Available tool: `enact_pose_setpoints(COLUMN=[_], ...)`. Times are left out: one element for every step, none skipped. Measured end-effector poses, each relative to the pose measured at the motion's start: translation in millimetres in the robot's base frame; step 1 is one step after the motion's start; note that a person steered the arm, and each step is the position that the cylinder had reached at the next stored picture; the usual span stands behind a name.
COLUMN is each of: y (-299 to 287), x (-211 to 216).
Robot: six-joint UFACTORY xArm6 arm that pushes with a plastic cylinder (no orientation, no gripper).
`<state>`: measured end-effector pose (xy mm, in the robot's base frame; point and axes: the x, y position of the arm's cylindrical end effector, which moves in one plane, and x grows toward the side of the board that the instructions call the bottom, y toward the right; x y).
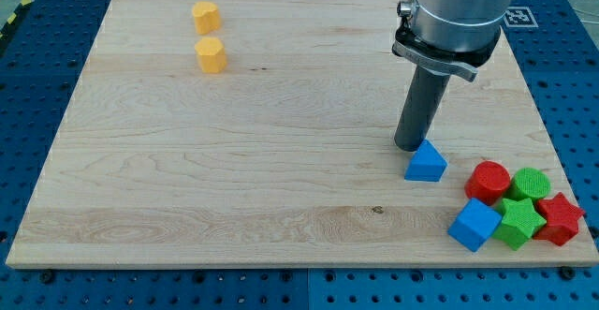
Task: Move the blue triangle to the left side of the red circle
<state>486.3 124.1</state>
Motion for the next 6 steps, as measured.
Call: enact_pose_setpoints(y=[0, 0, 1, 11, 15, 16], x=[2, 12, 12, 15, 24, 29])
